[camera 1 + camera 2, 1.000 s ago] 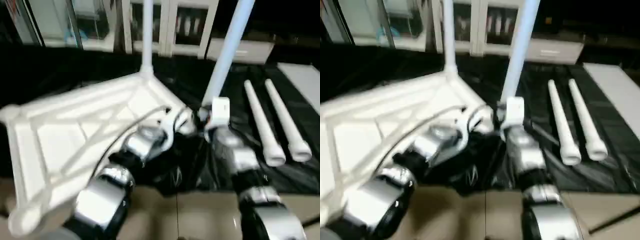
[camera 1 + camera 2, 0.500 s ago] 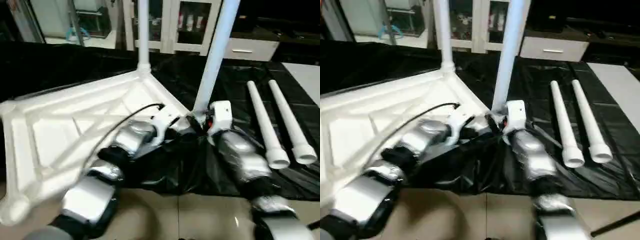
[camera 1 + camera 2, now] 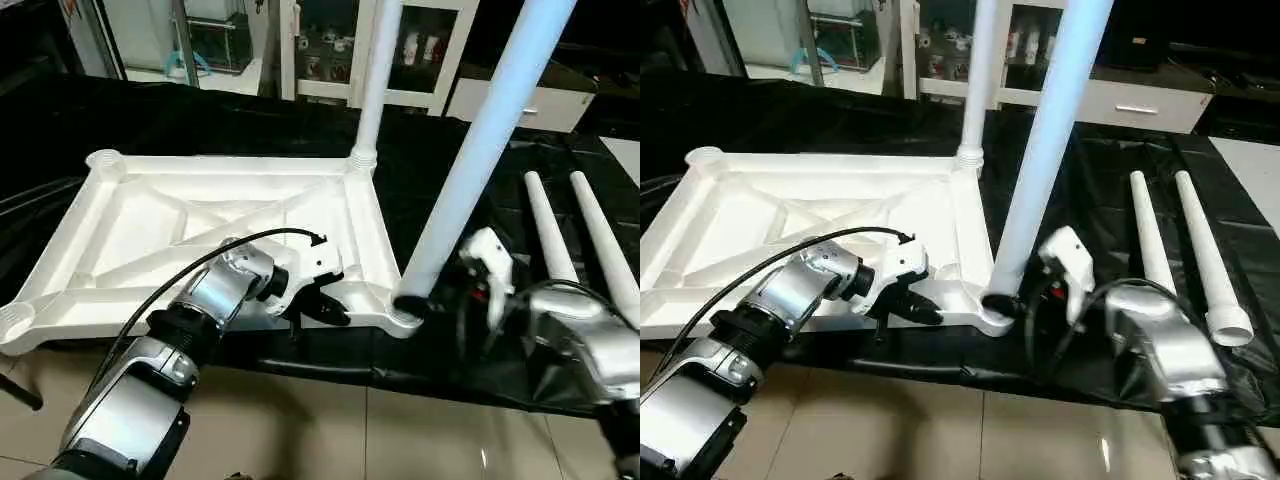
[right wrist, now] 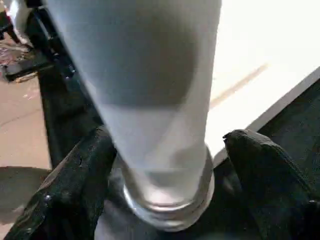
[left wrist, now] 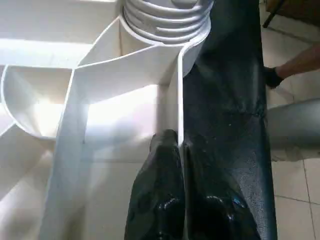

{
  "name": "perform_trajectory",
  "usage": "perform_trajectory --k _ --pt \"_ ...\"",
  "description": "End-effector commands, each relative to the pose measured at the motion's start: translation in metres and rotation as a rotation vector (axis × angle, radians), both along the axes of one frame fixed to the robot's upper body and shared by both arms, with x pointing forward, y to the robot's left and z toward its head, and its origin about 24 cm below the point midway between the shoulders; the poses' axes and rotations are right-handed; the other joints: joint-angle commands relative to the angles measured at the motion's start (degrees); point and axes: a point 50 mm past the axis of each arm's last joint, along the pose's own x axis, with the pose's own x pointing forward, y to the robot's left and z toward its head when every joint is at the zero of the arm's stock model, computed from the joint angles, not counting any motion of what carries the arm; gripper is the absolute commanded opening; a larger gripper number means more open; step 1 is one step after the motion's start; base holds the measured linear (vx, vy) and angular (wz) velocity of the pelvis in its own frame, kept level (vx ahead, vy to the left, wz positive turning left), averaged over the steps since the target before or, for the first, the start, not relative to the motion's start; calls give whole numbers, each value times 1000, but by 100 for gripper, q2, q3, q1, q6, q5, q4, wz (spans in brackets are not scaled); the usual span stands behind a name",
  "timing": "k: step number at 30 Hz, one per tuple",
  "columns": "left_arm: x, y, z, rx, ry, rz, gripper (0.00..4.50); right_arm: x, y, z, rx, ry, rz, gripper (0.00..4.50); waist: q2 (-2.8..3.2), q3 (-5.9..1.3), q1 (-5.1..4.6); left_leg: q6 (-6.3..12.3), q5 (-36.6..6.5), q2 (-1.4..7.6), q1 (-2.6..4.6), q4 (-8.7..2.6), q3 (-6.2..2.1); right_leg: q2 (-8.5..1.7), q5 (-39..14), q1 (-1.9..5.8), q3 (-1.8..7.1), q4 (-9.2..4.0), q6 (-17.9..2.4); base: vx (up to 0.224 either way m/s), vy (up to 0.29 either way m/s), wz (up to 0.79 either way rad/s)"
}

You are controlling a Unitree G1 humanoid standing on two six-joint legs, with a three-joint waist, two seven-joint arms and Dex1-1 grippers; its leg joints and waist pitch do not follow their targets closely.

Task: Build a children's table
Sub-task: Rotate leg to tighten

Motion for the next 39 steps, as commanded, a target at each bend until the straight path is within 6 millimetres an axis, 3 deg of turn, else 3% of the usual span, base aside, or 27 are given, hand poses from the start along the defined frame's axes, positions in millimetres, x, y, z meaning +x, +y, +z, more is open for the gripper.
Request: perform_trajectory --k 1,4,8,11,18,29,31,33,36,37,38,39 --pt "-1 -12 9 -12 -15 -76 0 -1 6 0 -24 0 37 376 -10 -366 -27 370 -977 284 14 -446 -63 -392 -2163 390 294 -427 -932 0 0 0" --pt "-2 -12 9 -11 -15 -79 0 0 8 -3 -51 4 39 376 -19 -373 -24 329 -936 286 17 -448 -66 -402 -2193 389 296 -426 -901 0 0 0" --pt "-3 -10 9 -7 -11 -80 0 2 9 -6 -76 10 39 376 -20 -387 -25 350 -768 294 13 -439 -61 -395 -1755 394 310 -364 -1048 0 0 0" --pt "-3 -8 8 -2 -11 -75 0 4 8 -6 -81 4 30 350 -16 -393 -20 394 -701 288 -1 -433 -58 -399 -1612 414 310 -343 -1120 0 0 0" --pt "-4 -6 6 9 0 -74 0 4 5 -11 -118 7 26 285 -14 -386 -23 367 -791 287 9 -438 -59 -398 -1805 413 306 -368 -1050 0 0 0" --pt "-4 -6 6 11 10 -74 0 3 12 -11 -47 13 26 275 -6 -385 -41 361 -796 288 5 -439 -62 -393 -1779 416 304 -366 -1071 0 0 0" --pt "-3 -7 6 1 6 -56 0 6 15 -13 -25 -12 -15 275 -1 -387 -48 351 -776 293 2 -441 -62 -400 -1727 410 308 -359 -1094 0 0 0" --pt "3 -15 5 -24 -39 38 0 16 22 -20 22 -51 -184 274 2 -387 -81 288 -832 293 2 -445 -69 -401 -1762 405 300 -363 -1097 0 0 0" --pt "11 -24 4 -48 -84 164 0 25 29 -28 61 -61 -347 274 -12 -387 -137 154 -959 260 -6 -447 -72 -399 -2143 409 276 -411 -932 0 0 0" --pt "19 -35 3 -76 -104 321 0 35 39 -35 113 -52 -524 274 10 -382 -168 145 -1025 258 0 -441 -65 -401 -2199 373 288 -421 -941 0 0 0" --pt "19 -35 3 -76 -104 321 0 35 39 -35 113 -52 -524 274 8 -382 -196 63 -1077 259 11 -444 -81 -397 -2303 367 267 -434 -933 0 0 0" --pt "23 -43 3 -88 -120 407 0 41 45 -41 134 -29 -644 274 -8 -397 -207 51 -1036 248 -4 -444 -89 -400 -2297 387 261 -433 -905 0 0 0"
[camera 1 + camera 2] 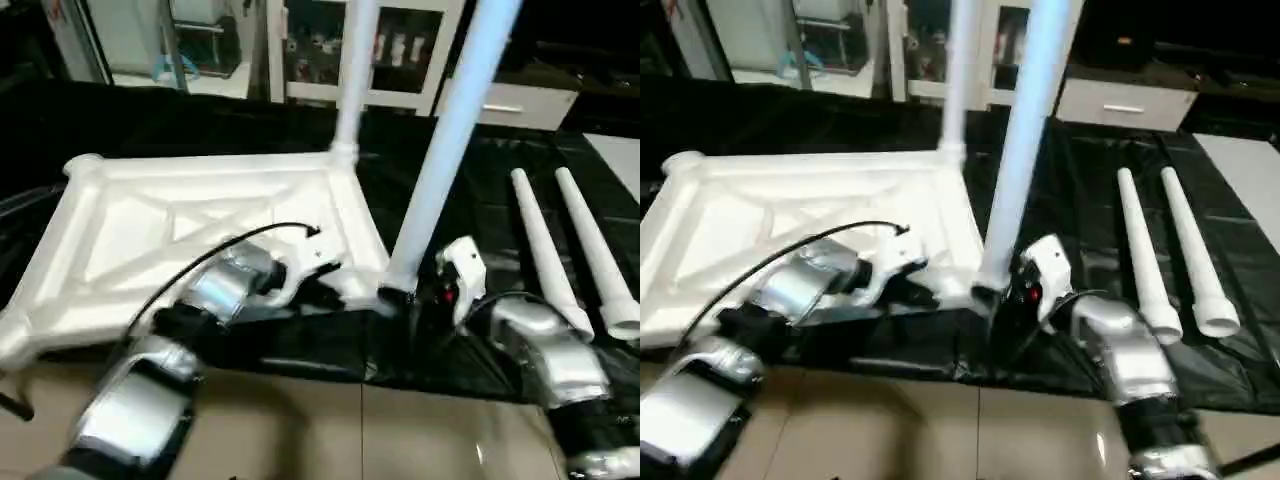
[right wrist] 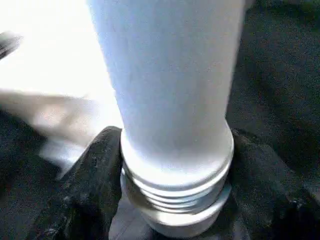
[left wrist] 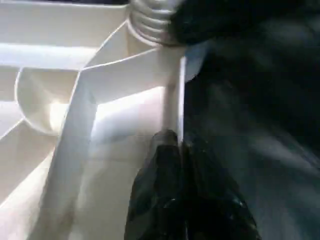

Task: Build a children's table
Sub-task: Rotate leg to tighten

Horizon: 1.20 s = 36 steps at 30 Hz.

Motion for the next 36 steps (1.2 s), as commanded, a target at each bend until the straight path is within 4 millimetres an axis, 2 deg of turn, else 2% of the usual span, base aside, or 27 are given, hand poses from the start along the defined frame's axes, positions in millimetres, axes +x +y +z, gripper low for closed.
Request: perform_trajectory --k 1,4,6,8,10,12,13,14,15,16,17,18,20,21,22,24,26,27,28,29,30,31,32,33,34,36 --pt "6 -25 8 -73 -48 130 0 12 14 -4 2 9 -173 274 -19 -398 -21 71 -980 238 -13 -460 -82 -390 -2167 350 271 -409 -950 0 0 0" --pt "10 -31 9 -82 -75 217 0 18 21 -4 -11 4 -249 273 -20 -404 -58 237 -856 204 -22 -443 -60 -377 -1979 358 279 -413 -992 0 0 0" --pt "14 -39 10 -84 -120 323 0 27 33 -1 -14 -20 -334 273 -11 -413 -58 299 -796 190 -19 -431 -46 -381 -1968 348 280 -411 -1006 0 0 0" --pt "14 -46 12 -101 -152 373 0 33 48 7 19 -64 -354 273 -31 -428 -43 410 -663 189 -34 -428 -42 -373 -1840 370 274 -397 -1019 0 0 0" --pt "14 -48 12 -105 -161 379 0 35 53 10 23 -86 -346 273 -21 -444 -22 545 -410 202 -36 -421 -43 -361 -1378 376 280 -328 -1127 0 0 0" --pt "14 -51 12 -111 -163 368 0 37 62 15 5 -140 -297 273 -91 -458 -30 723 -217 201 -46 -400 -30 -359 -998 382 286 -265 -1261 0 0 0" --pt "12 -51 10 -113 -151 340 0 36 64 15 -2 -158 -265 273 -83 -461 -10 844 -97 196 -40 -389 -23 -368 -869 383 287 -248 -1329 0 0 0" --pt "11 -51 9 -113 -142 322 0 36 66 15 -8 -169 -248 273 -70 -464 4 957 -14 194 -37 -377 -19 -380 -789 383 291 -232 -1382 0 0 0" --pt "11 -50 8 -109 -135 306 0 35 65 14 -8 -175 -230 273 -105 -460 -3 1011 6 193 -45 -374 -12 -377 -783 384 291 -234 -1389 0 0 0" --pt "9 -47 6 -102 -125 267 0 33 60 15 -6 -198 -218 273 -101 -449 2 1082 -3 195 -49 -376 -12 -378 -862 383 287 -239 -1387 0 0 0" --pt "8 -46 5 -97 -120 244 0 32 56 16 -5 -215 -214 308 -100 -446 7 1115 -58 186 -58 -371 -6 -381 -997 388 285 -253 -1349 0 0 0" --pt "8 -46 5 -97 -120 244 0 32 56 16 -5 -215 -214 343 -102 -440 11 1116 -99 187 -55 -377 -7 -382 -1095 384 281 -272 -1322 0 0 0" --pt "2 -38 0 -94 -71 132 0 27 38 20 -45 -264 -157 345 -108 -431 23 1111 -178 202 -58 -376 -6 -374 -1313 379 280 -289 -1220 0 0 0" --pt "-1 -34 -3 -86 -53 80 0 25 30 22 -61 -265 -127 371 -102 -417 28 1111 -201 205 -66 -385 -15 -378 -1353 384 276 -299 -1198 0 0 0" --pt "-4 -31 -4 -81 -47 25 0 23 23 22 -81 -259 -92 371 -112 -403 7 1103 -280 204 -91 -397 -20 -368 -1502 409 275 -319 -1112 0 0 0" --pt "-9 -27 -5 -80 -51 -67 0 20 14 21 -146 -249 -39 384 -105 -398 6 1046 -448 213 -53 -406 -18 -358 -1798 373 277 -362 -1041 0 0 0" --pt "-15 -21 -5 -82 -22 -154 0 16 1 24 -204 -263 13 384 -57 -382 26 816 -643 248 -9 -430 -15 -369 -1991 334 293 -389 -1034 0 0 0" --pt "-17 -17 -5 -79 -9 -200 0 13 -6 26 -202 -252 60 384 -46 -380 55 766 -734 249 31 -433 -7 -363 -1958 334 302 -394 -1069 0 0 0" --pt "-20 -12 -5 -75 11 -243 0 9 -11 28 -185 -233 115 384 -26 -384 70 782 -728 257 30 -436 -10 -360 -1832 344 316 -371 -1111 0 0 0" --pt "-23 -4 -5 -64 42 -306 0 0 -17 32 -160 -209 224 384 -40 -366 89 822 -752 264 -2 -453 -18 -342 -1682 376 317 -355 -1115 0 0 0" --pt "-24 -2 -4 -59 51 -330 0 -4 -19 33 -154 -203 267 384 -23 -373 125 870 -778 283 -2 -464 -32 -365 -1665 387 321 -352 -1095 0 0 0" --pt "-25 1 -4 -55 60 -353 0 -7 -20 35 -151 -200 312 384 -13 -368 103 843 -825 288 -7 -462 -27 -364 -1674 362 323 -344 -1109 0 0 0" --pt "-27 5 -2 -51 74 -384 0 -15 -21 36 -147 -185 390 384 -8 -365 113 745 -935 297 5 -474 -38 -383 -1819 374 315 -372 -1105 0 0 0" --pt "-27 6 0 -51 79 -394 0 -20 -22 35 -149 -165 431 384 -14 -382 126 698 -939 303 17 -469 -42 -392 -1799 381 317 -360 -1118 0 0 0" --pt "-26 8 2 -51 82 -398 0 -23 -23 33 -151 -146 464 384 12 -377 134 664 -899 301 17 -472 -39 -377 -1696 375 323 -356 -1156 0 0 0" --pt "-25 9 3 -48 82 -400 0 -27 -23 32 -160 -131 502 384 7 -376 126 602 -943 291 9 -474 -38 -382 -1703 382 321 -358 -1181 0 0 0"
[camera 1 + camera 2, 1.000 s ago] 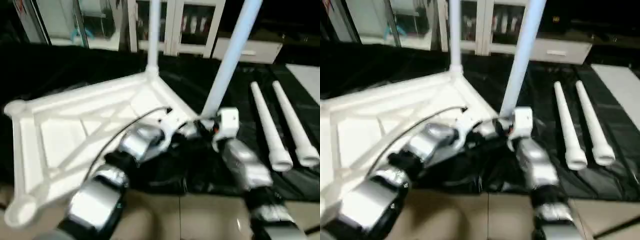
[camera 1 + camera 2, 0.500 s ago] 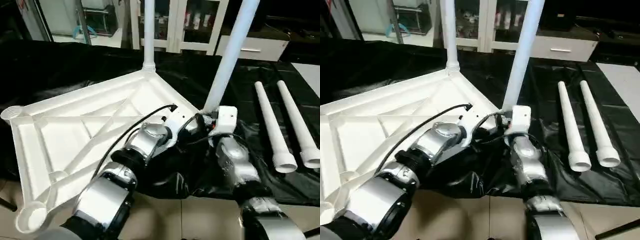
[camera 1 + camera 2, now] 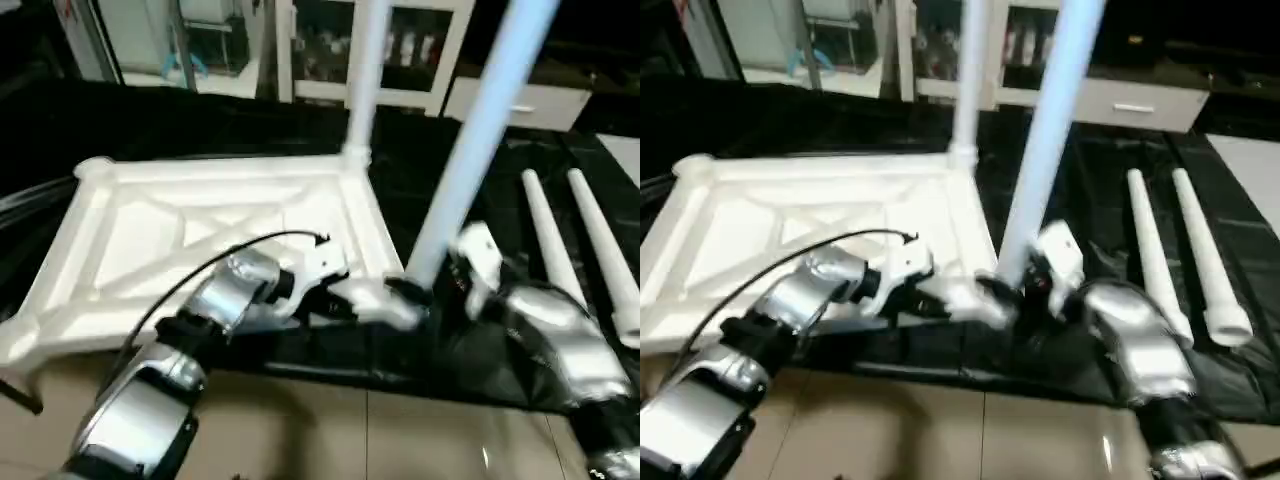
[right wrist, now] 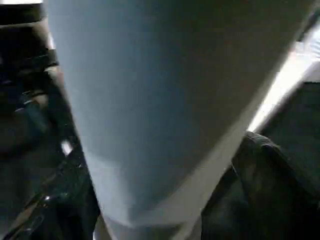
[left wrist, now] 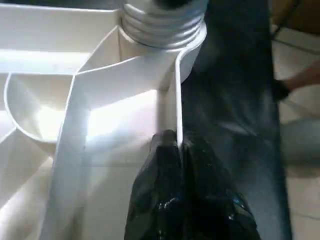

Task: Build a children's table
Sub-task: Rotate leg to tighten

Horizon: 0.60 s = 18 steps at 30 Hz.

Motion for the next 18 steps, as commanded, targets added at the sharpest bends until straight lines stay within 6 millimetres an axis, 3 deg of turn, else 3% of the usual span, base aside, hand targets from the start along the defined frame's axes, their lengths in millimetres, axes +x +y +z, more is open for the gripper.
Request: perform_trajectory --k 1,10,18 --pt "-2 -10 6 -12 6 -81 0 -5 2 -2 -18 26 59 384 -27 -371 -26 518 -947 284 4 -435 -54 -394 -1725 376 313 -369 -1167 0 0 0" --pt "-2 -10 9 1 15 -100 0 -8 3 -13 -89 109 97 384 -42 -374 -18 443 -788 276 -13 -431 -61 -392 -1769 383 304 -369 -1104 0 0 0" --pt "-3 -8 8 0 22 -100 0 -5 4 -11 -37 122 77 303 -37 -377 -15 436 -784 279 -8 -430 -63 -394 -1756 385 303 -370 -1109 0 0 0"
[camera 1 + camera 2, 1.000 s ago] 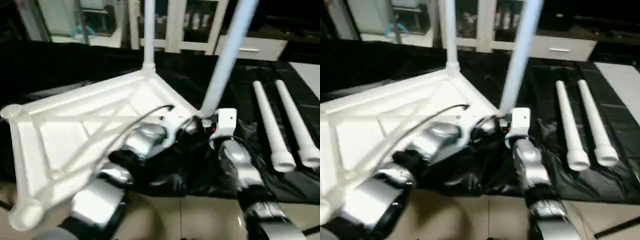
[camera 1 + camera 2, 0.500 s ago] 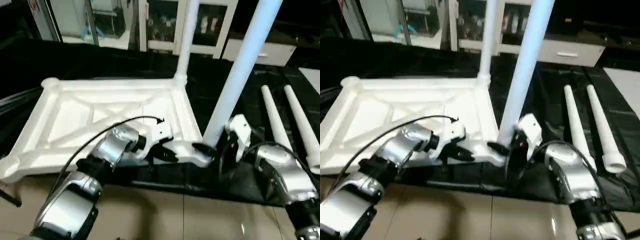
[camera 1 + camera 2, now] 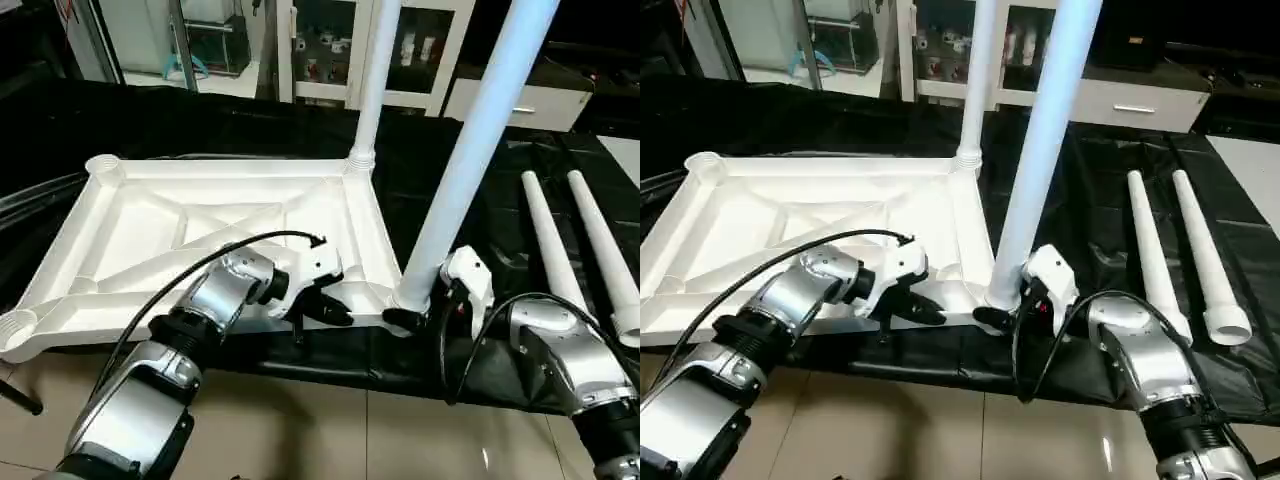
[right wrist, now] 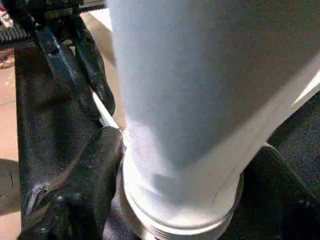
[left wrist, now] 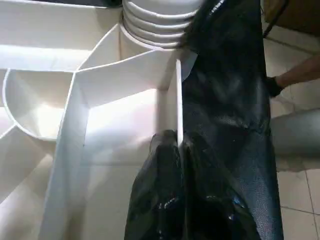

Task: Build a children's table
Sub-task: Rotate leg to tighten

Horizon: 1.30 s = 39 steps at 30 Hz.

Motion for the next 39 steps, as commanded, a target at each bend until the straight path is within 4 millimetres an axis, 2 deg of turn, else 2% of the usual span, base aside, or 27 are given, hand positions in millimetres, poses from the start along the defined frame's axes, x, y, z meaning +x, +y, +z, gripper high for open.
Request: perform_trajectory --k 1,4,9,12,16,17,18,19,21,22,23,25,26,27,28,29,30,31,33,34,35,37,39 --pt "-3 -12 7 -8 4 -90 0 2 3 3 13 3 12 303 -36 -376 -12 466 -762 274 -9 -430 -62 -393 -1726 386 309 -368 -1127 0 0 0" --pt "-4 -11 6 -5 11 -94 0 2 4 2 18 10 19 276 -42 -375 -13 468 -782 269 -10 -427 -56 -395 -1710 388 309 -366 -1144 0 0 0" --pt "-5 -10 6 -2 19 -99 0 0 5 1 24 21 30 271 -40 -371 -13 453 -806 270 -11 -432 -59 -397 -1821 388 306 -379 -1103 0 0 0" --pt "-5 -10 6 0 23 -103 0 -1 5 1 25 24 30 269 -37 -377 -13 457 -762 274 -11 -429 -60 -396 -1714 388 310 -363 -1134 0 0 0" --pt "5 -16 5 -11 -48 32 0 11 6 -11 -19 -33 -183 269 -33 -367 -34 371 -819 269 -7 -436 -57 -396 -1856 369 303 -393 -1088 0 0 0" --pt "12 -20 5 -18 -82 128 0 17 8 -14 -16 -39 -280 269 -49 -360 -57 264 -960 254 1 -445 -67 -389 -2154 368 285 -419 -982 0 0 0" --pt "17 -23 5 -21 -102 193 0 21 10 -16 -13 -39 -344 269 -36 -349 -65 238 -986 238 9 -441 -56 -373 -2262 344 283 -443 -936 0 0 0" --pt "17 -23 5 -21 -102 193 0 21 10 -16 -13 -39 -344 268 -34 -342 -86 171 -1148 236 25 -448 -70 -378 -2515 338 265 -479 -859 0 0 0" --pt "28 -34 7 -40 -141 370 0 34 23 -18 22 -49 -542 267 -24 -354 -94 164 -1145 225 19 -443 -77 -393 -2605 340 266 -495 -786 0 0 0" --pt "28 -34 7 -40 -141 370 0 34 23 -18 22 -49 -542 267 -29 -357 -126 131 -1171 228 18 -447 -91 -382 -2627 334 251 -504 -760 0 0 0" --pt "31 -39 8 -48 -150 434 0 39 28 -18 30 -55 -622 267 -48 -363 -144 171 -1152 206 4 -440 -82 -380 -2587 348 254 -511 -729 0 0 0" --pt "31 -39 8 -48 -150 434 0 39 28 -18 30 -55 -622 267 -40 -366 -160 237 -1060 207 -11 -440 -78 -381 -2441 345 272 -493 -769 0 0 0" --pt "36 -53 12 -74 -193 575 0 51 38 -18 62 -39 -803 267 -57 -378 -164 299 -930 204 -30 -432 -68 -388 -2303 358 280 -473 -790 0 0 0" --pt "36 -53 12 -74 -193 575 0 51 38 -18 62 -39 -803 267 -26 -387 -175 267 -882 203 -9 -424 -69 -382 -2230 317 282 -451 -854 0 0 0" --pt "37 -65 15 -94 -215 618 0 57 41 -18 70 -38 -902 267 -57 -417 -190 237 -738 198 -32 -419 -76 -377 -2033 352 280 -414 -919 0 0 0" --pt "36 -76 17 -114 -230 642 0 61 45 -19 82 -20 -967 267 -45 -432 -173 272 -569 209 -22 -406 -65 -388 -1684 351 296 -376 -1037 0 0 0" --pt "35 -81 18 -121 -230 639 0 62 46 -20 80 -16 -994 267 -39 -432 -179 360 -429 204 -33 -399 -60 -360 -1319 360 293 -329 -1154 0 0 0" --pt "32 -90 19 -132 -227 625 0 64 48 -21 74 -9 -1037 267 -63 -440 -182 422 -358 191 -31 -386 -39 -358 -1188 359 292 -324 -1182 0 0 0" --pt "29 -95 18 -139 -222 591 0 64 50 -21 74 -18 -1026 267 -67 -461 -176 609 -153 177 -35 -369 -37 -355 -794 383 299 -261 -1307 0 0 0" --pt "28 -96 17 -142 -212 576 0 64 50 -20 75 -32 -1016 267 -78 -463 -162 802 0 163 -39 -351 -22 -361 -517 390 307 -229 -1380 0 0 0" --pt "27 -96 17 -142 -208 572 0 64 50 -19 76 -36 -1014 267 -75 -456 -157 969 99 167 -37 -345 -20 -362 -430 390 305 -220 -1425 0 0 0" --pt "27 -96 16 -140 -208 567 0 64 51 -19 85 -39 -1002 267 -70 -448 -148 1079 78 179 -27 -343 -19 -373 -605 391 298 -241 -1425 0 0 0" --pt "27 -94 14 -131 -207 559 0 65 54 -16 101 -50 -983 267 -60 -432 -155 1053 -57 191 -22 -354 -21 -371 -894 383 290 -280 -1378 0 0 0"
